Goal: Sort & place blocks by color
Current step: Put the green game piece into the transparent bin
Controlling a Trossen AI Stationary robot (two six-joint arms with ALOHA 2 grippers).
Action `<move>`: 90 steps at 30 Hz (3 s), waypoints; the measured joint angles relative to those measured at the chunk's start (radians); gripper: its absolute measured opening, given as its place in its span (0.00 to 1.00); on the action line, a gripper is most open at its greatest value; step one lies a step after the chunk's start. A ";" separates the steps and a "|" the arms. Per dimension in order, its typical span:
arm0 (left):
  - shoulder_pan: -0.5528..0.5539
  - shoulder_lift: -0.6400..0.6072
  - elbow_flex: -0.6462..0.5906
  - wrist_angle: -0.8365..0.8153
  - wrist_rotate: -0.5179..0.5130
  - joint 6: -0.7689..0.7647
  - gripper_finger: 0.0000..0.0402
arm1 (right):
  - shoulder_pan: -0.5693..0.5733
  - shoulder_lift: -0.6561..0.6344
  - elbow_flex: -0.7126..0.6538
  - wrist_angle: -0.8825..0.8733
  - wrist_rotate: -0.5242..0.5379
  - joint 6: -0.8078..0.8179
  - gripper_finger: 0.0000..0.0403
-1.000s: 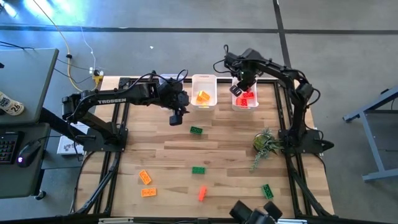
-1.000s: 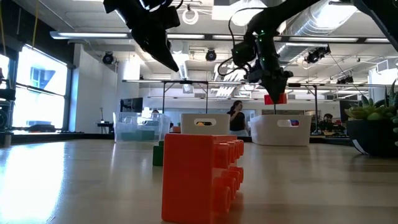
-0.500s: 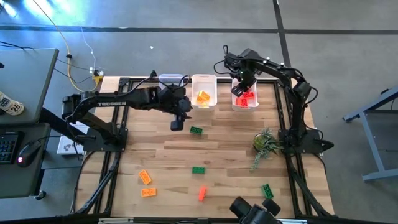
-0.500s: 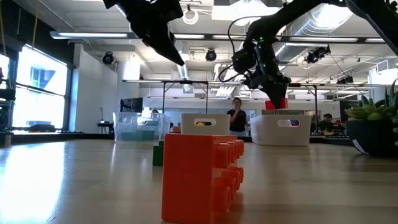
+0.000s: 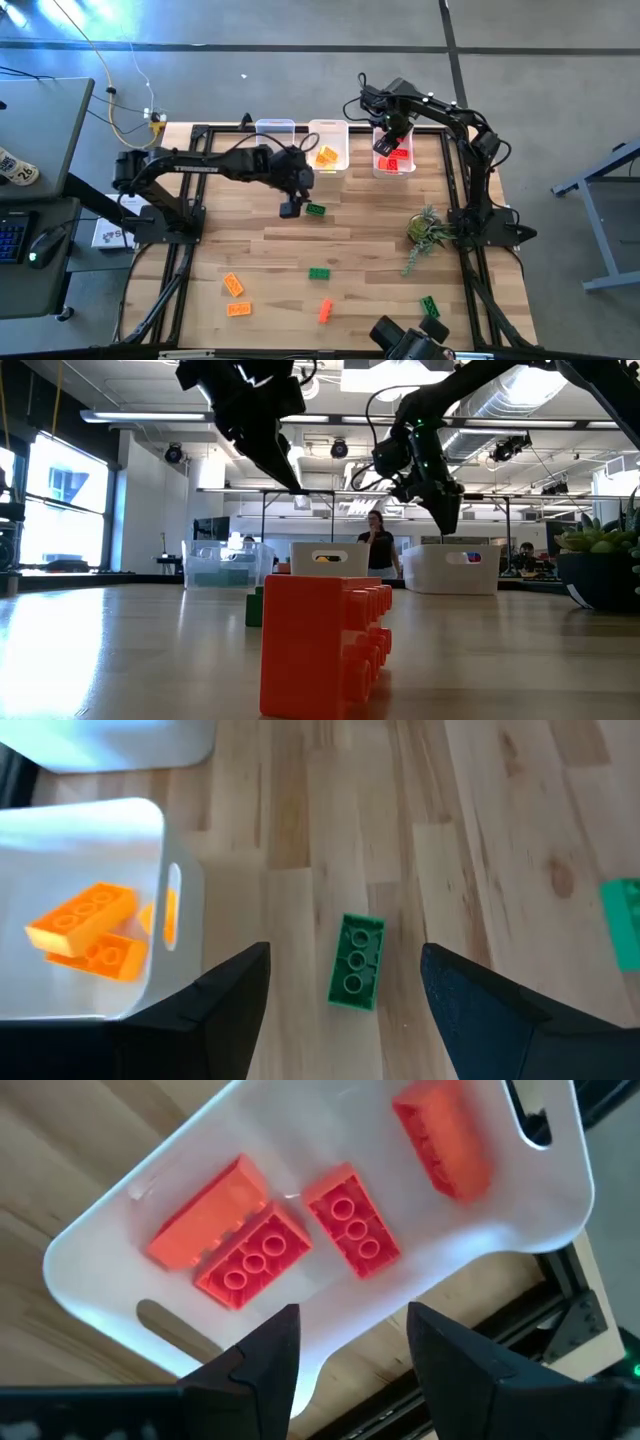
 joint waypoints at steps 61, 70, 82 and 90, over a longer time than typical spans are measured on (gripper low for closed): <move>-0.008 0.361 0.000 0.100 -0.021 0.059 0.27 | 0.001 -0.004 0.000 0.039 -0.081 0.047 0.43; 0.007 0.209 0.000 -0.028 -0.204 0.054 0.27 | 0.007 -0.113 0.000 0.019 -0.096 0.143 0.43; 0.211 -0.001 0.001 -0.140 -0.291 0.028 0.27 | 0.124 -0.292 0.000 0.024 -0.179 0.344 0.43; 0.403 0.006 0.000 -0.227 -0.255 0.001 0.27 | 0.278 -0.313 0.000 0.016 -0.180 0.474 0.43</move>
